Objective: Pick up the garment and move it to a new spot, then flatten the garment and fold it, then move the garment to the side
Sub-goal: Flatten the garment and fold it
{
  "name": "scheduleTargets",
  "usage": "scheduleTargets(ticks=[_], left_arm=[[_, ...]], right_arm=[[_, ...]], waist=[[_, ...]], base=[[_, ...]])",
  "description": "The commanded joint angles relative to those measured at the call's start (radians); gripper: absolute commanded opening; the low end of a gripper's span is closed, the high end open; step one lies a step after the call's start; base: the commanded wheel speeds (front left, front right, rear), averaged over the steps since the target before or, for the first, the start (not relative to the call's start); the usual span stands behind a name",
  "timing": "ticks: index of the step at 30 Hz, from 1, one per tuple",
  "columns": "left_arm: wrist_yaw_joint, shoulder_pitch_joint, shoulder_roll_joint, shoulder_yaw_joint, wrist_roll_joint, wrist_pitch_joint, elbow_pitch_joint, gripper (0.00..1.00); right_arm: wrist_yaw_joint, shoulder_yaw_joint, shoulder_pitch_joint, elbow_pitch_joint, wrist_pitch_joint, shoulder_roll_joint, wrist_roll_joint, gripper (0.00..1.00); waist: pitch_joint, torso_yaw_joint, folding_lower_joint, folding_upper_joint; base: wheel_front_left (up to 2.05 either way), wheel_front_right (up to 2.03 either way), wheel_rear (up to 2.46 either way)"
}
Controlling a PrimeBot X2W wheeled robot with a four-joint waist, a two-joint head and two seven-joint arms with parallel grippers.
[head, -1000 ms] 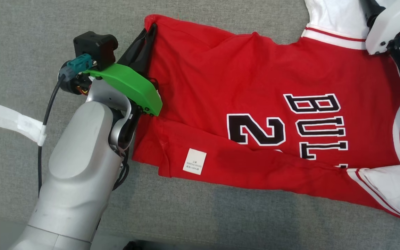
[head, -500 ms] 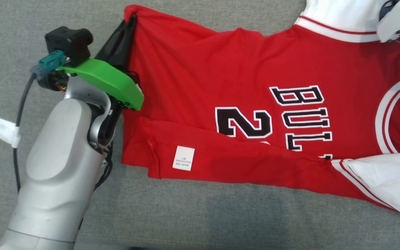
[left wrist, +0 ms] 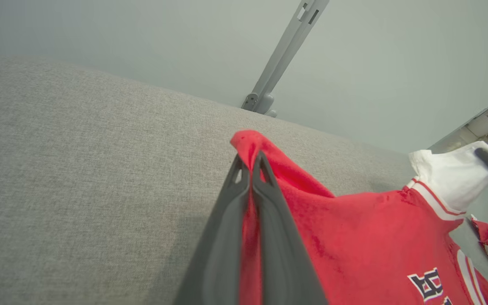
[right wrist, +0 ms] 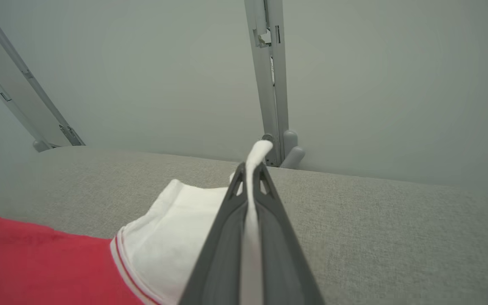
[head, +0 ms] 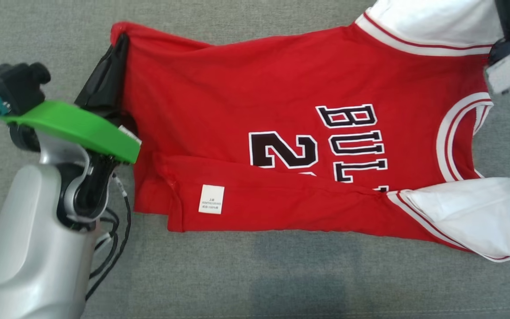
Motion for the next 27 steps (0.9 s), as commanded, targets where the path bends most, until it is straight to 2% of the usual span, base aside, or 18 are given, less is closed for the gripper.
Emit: scheduleTargets(ticks=[1, 4, 10, 19, 25, 26, 27], left_arm=[[0.006, 0.049, 0.012, 0.02, -0.039, 0.016, -0.042, 0.0], [0.012, 0.103, 0.018, 0.034, -0.07, 0.033, -0.083, 0.0], [0.039, 0.283, 0.012, 0.086, -0.17, 0.045, -0.202, 0.0], [0.059, 0.482, -0.005, 0.14, -0.257, 0.031, -0.249, 0.0], [0.071, 0.538, -0.023, 0.124, -0.262, 0.029, -0.203, 0.0], [0.073, 0.537, -0.028, 0.121, -0.256, 0.022, -0.189, 0.33], [0.078, 0.534, -0.028, 0.119, -0.239, 0.012, -0.172, 0.81]], right_arm=[[-0.001, -0.009, 0.062, -0.055, -0.012, -0.013, 0.02, 0.0], [-0.001, -0.024, 0.127, -0.118, -0.017, -0.021, 0.041, 0.0], [-0.001, -0.103, 0.378, -0.283, -0.036, -0.028, 0.102, 0.0], [-0.001, -0.262, 0.735, -0.405, -0.046, 0.061, 0.143, 0.0], [-0.001, -0.318, 0.849, -0.401, -0.047, 0.14, 0.12, 0.0], [-0.001, -0.319, 0.858, -0.39, -0.046, 0.149, 0.117, 0.09], [-0.001, -0.319, 0.865, -0.377, -0.042, 0.158, 0.111, 0.44]], waist=[[-0.017, -0.022, 0.0, 0.0], [-0.024, -0.033, 0.0, 0.0], [-0.047, -0.068, 0.0, 0.0], [-0.077, -0.095, 0.0, 0.0], [-0.085, -0.102, 0.0, 0.0], [-0.086, -0.101, 0.0, 0.0], [-0.087, -0.1, 0.0, 0.0]], base=[[0.0, 0.0, 0.0], [0.0, 0.0, 0.0], [0.0, 0.0, 0.0], [0.0, 0.0, 0.0], [0.0, 0.0, 0.0], [0.0, 0.0, 0.0], [0.0, 0.0, 0.0]])
